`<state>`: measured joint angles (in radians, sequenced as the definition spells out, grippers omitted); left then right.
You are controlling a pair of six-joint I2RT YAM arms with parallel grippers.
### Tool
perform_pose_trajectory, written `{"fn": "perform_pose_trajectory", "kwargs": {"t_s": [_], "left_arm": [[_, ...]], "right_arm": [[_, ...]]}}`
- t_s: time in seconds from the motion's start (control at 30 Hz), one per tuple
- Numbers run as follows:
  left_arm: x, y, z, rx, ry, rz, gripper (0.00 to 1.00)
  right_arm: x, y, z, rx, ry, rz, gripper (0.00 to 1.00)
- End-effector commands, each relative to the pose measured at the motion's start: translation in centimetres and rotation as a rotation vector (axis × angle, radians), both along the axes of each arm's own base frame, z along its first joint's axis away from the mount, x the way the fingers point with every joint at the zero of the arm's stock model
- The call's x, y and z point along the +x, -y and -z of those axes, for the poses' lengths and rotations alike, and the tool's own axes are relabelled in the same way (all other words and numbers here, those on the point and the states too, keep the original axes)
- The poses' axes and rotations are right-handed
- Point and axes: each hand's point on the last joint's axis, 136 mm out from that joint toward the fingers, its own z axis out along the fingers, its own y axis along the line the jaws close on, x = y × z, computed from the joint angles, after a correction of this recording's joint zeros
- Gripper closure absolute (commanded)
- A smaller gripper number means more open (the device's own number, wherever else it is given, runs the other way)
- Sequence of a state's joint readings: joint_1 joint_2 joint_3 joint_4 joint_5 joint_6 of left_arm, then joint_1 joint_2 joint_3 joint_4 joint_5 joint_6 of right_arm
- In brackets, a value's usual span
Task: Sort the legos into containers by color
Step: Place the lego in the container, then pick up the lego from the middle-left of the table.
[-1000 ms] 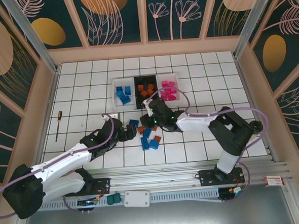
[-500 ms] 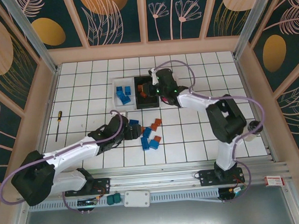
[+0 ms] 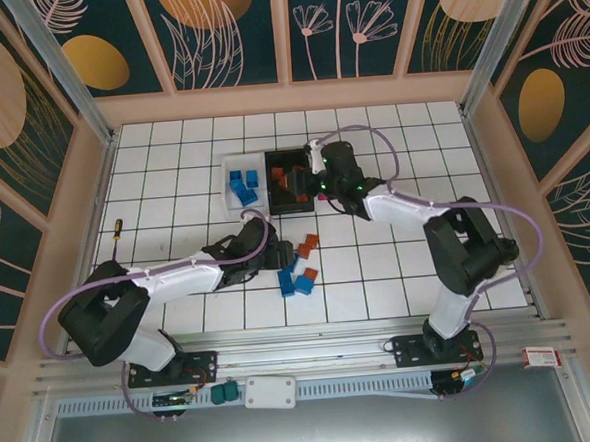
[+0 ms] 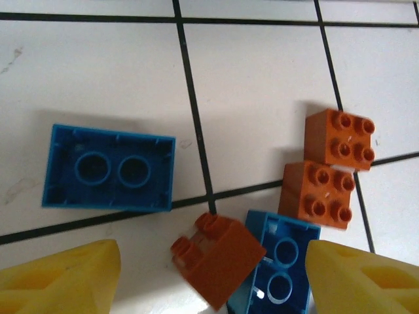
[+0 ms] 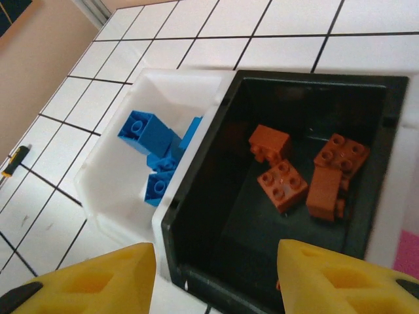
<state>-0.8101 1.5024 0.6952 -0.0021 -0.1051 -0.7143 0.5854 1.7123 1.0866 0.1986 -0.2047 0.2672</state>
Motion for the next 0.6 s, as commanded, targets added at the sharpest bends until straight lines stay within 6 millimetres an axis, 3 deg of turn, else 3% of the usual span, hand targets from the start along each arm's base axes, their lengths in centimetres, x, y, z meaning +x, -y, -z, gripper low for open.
{"fn": "perform_pose_trajectory", "kwargs": {"t_s": [0.0, 0.27, 0.47, 0.57], "left_arm": [[0.9, 1.0, 0.1, -0.030, 0.003, -0.022, 0.32], [-0.8, -0.2, 2.2, -0.032, -0.054, -0.043, 0.39], [-1.0, -1.1, 2.0, -0.031, -0.042, -0.074, 0.63], [-0.7, -1.3, 1.5, -0.031, -0.023, -0.091, 0.69]], "right_arm": [[-1.6, 0.8, -1.9, 0.042, 0.050, 0.005, 0.47], [-3.9, 3.1, -2.9, 0.040, 0.084, 0.037, 0.47], [-4.4, 3.5, -3.2, 0.049, 0.092, 0.047, 0.47], [-4.7, 3.8, -3.2, 0.049, 0.090, 0.052, 0.48]]}}
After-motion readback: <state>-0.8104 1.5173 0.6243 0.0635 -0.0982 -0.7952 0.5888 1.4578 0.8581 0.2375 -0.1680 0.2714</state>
